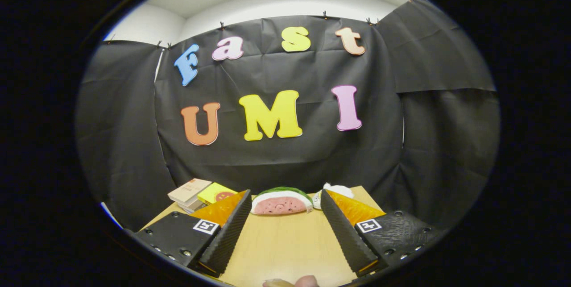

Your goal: Open the storage box then place both shoes into the box .Put the left shoe in first, then the right shoe, with the right side of both shoes facing outward in a uniform manner.

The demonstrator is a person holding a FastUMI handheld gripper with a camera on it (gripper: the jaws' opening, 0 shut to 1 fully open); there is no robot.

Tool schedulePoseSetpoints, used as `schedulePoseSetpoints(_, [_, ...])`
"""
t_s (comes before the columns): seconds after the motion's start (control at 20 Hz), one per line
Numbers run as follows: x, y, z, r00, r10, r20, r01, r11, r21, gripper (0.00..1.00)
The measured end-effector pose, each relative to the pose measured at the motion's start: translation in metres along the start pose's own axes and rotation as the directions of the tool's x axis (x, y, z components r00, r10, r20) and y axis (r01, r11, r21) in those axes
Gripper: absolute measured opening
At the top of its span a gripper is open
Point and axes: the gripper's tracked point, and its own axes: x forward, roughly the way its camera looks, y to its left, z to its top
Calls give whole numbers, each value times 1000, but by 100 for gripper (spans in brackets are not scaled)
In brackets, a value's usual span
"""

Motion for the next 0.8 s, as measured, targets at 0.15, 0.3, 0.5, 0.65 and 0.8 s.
schedulePoseSetpoints(0.15, [4,6,0,1000,12,-3,-12,1000,7,96])
schedulePoseSetpoints(0.3, [5,11,-4,999,31,-13,-31,999,11,96])
schedulePoseSetpoints(0.5, [3,-1,-1,1000,10,4,-10,1000,14,96])
schedulePoseSetpoints(0.65, [-3,-12,3,1000,-8,19,8,1000,22,96])
schedulePoseSetpoints(0.8, [-6,-20,4,999,-33,23,32,999,23,96])
